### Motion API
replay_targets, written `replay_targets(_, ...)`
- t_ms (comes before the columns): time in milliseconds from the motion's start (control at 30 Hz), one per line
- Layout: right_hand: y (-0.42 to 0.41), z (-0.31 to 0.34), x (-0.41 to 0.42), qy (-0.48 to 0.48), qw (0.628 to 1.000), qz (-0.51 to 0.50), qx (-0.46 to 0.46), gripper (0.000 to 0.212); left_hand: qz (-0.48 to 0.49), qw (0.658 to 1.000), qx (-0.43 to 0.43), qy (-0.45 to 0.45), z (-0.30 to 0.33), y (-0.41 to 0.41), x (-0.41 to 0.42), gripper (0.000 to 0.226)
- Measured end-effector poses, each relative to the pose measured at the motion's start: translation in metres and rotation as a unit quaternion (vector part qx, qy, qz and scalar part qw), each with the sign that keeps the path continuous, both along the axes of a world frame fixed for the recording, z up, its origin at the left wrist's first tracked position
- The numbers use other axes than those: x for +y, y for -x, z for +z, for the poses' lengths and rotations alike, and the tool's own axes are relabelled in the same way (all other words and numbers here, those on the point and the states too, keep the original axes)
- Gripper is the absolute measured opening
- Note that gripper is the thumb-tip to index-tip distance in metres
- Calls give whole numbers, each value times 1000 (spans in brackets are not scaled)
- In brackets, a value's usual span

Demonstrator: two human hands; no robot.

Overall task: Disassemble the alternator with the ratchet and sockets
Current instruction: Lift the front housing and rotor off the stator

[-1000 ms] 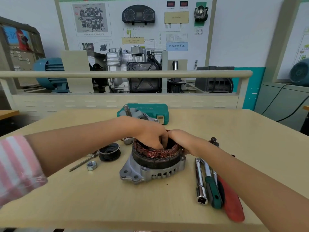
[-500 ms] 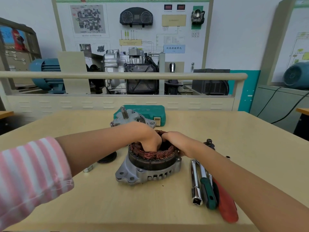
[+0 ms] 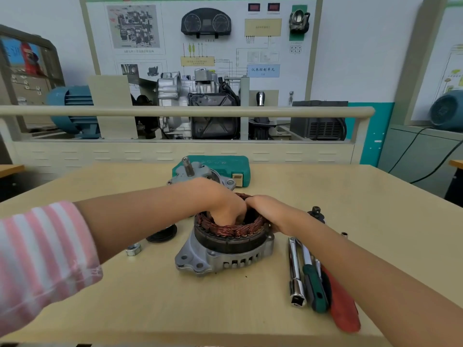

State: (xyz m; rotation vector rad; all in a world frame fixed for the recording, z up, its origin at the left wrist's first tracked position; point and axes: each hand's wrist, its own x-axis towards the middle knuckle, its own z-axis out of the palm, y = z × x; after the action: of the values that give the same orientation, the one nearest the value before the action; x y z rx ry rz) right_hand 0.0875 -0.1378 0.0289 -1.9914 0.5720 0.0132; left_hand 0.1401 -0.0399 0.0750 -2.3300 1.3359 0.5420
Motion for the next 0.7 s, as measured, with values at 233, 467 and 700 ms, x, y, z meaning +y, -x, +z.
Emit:
replay_targets(233,1,0,1,-9,1000,-7,-3,21,-26,998,11,51,-2,0,6,13)
replay_targets(467,1,3,2,-14,1000,-17,4,20,21,997,46,52,-1,-6,8,16)
replay_targets(700,0,2,1,-14,1000,-20,8,27,7,1000,13,25,-4,-7,-1,1)
